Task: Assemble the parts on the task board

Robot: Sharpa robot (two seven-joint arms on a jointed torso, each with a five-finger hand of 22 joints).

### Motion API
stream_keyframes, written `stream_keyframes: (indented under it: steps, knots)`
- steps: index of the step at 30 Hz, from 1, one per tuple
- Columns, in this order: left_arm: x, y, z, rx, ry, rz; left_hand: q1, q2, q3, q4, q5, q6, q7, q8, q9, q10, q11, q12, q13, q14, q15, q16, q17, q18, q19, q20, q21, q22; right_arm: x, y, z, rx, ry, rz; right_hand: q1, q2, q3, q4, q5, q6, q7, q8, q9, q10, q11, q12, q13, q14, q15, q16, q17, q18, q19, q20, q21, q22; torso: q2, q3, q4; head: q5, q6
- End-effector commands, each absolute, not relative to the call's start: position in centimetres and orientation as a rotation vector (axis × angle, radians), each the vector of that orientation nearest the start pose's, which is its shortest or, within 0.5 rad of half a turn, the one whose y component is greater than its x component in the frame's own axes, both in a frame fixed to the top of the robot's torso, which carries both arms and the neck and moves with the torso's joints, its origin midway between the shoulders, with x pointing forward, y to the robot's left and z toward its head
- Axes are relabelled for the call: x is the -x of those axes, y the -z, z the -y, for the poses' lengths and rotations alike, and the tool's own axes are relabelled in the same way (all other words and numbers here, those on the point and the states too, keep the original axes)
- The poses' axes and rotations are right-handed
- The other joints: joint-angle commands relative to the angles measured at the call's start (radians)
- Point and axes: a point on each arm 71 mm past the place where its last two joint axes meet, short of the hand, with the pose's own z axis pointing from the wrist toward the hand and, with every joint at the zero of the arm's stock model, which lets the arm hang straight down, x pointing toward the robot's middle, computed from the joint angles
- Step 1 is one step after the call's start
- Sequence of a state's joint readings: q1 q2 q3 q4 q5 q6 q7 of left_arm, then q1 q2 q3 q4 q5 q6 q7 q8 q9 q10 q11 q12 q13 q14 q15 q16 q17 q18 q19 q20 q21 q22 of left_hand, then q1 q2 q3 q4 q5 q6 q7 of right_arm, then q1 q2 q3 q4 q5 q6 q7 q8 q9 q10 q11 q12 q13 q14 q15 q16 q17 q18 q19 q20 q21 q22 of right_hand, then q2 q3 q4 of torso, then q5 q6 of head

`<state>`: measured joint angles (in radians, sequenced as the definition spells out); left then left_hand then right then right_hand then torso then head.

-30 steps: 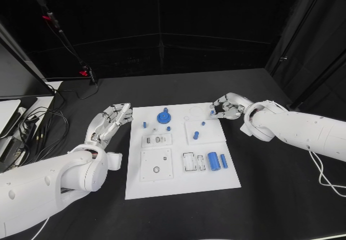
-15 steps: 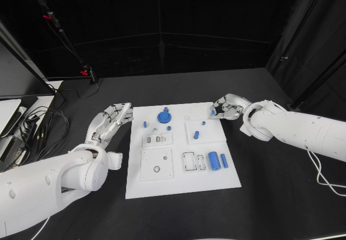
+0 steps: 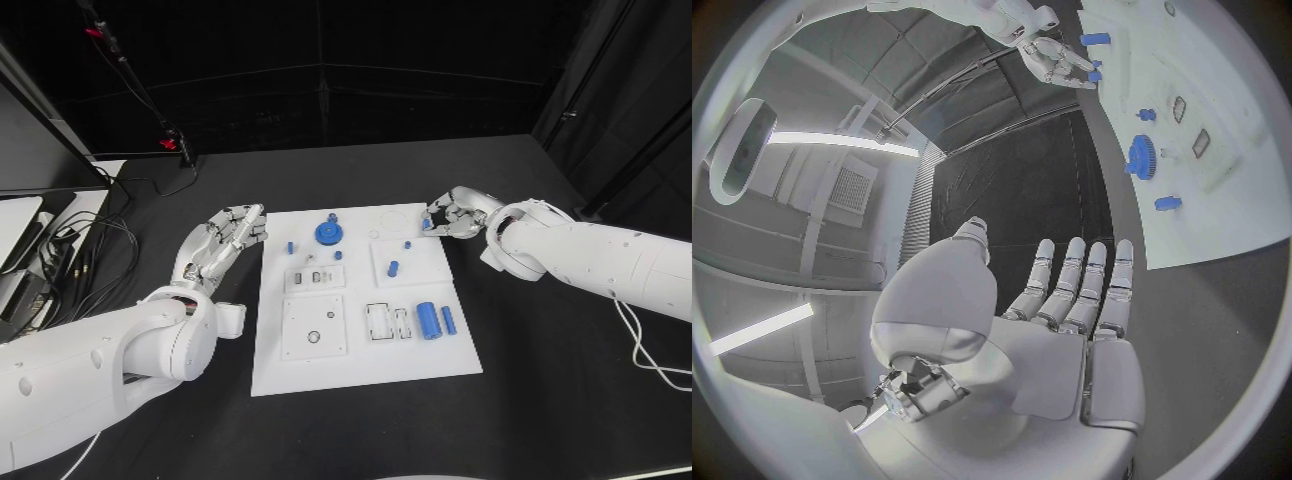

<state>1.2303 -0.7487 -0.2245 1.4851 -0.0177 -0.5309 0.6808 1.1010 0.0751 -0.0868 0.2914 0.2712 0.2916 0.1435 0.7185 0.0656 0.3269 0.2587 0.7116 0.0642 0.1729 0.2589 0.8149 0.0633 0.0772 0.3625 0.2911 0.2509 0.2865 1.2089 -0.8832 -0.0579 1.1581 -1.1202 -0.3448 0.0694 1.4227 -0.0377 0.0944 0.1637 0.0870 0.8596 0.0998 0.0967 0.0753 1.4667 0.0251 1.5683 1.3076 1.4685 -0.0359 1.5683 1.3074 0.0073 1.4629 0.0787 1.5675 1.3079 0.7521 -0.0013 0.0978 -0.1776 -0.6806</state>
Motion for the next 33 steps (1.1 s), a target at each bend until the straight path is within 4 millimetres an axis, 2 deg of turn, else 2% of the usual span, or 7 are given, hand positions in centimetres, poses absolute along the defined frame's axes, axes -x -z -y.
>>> stream_keyframes:
  steps: [1, 26, 33]
  knots:
    - [-47.35, 19.52, -18.62, 0.760, 1.560, -1.098, 0.010, 0.003, -0.004, 0.000, 0.003, 0.003, 0.152, -0.004, 0.000, 0.006, 0.002, -0.003, 0.000, 0.008, 0.002, -0.003, 0.001, 0.013, -0.008, -0.001, 0.004, -0.002, -53.41, 19.87, 34.58, -0.260, -0.504, -1.650, 0.009, 0.001, 0.004, -0.004, 0.004, 0.008, -0.001, -0.004, -0.001, 0.104, -0.002, 0.003, 0.263, 0.102, 0.005, 0.002, 0.263, -0.007, 0.108, 0.003, 0.003, 0.263, 0.000, -0.0001, -0.0007, 0.001, -0.002]
    - [-47.36, 19.54, -18.63, 0.761, 1.559, -1.099, 0.010, 0.003, -0.004, 0.000, 0.003, 0.003, 0.152, -0.004, 0.000, 0.006, 0.002, -0.003, 0.000, 0.008, 0.002, -0.003, 0.001, 0.013, -0.008, -0.001, 0.004, -0.002, -53.57, 20.03, 34.22, -0.263, -0.501, -1.657, 0.016, 0.015, 0.007, -0.002, 0.010, 0.064, -0.003, 0.014, 0.004, 0.104, 0.001, 0.003, 0.263, 0.102, 0.008, 0.002, 0.263, -0.007, 0.108, 0.006, 0.003, 0.263, 0.000, -0.0002, -0.0003, 0.005, -0.007]
    - [-47.35, 19.54, -18.66, 0.761, 1.558, -1.099, 0.010, 0.003, -0.004, 0.000, 0.003, 0.003, 0.152, -0.004, 0.000, 0.006, 0.002, -0.003, 0.000, 0.008, 0.002, -0.003, 0.001, 0.013, -0.008, -0.001, 0.004, -0.002, -53.59, 20.02, 34.20, -0.263, -0.500, -1.643, 0.025, 0.038, 0.017, -0.002, 0.015, 0.147, -0.004, 0.041, 0.012, 0.104, 0.007, 0.003, 0.263, 0.102, 0.014, 0.002, 0.263, -0.007, 0.108, 0.010, 0.003, 0.263, 0.000, -0.0002, -0.0003, 0.006, -0.006]
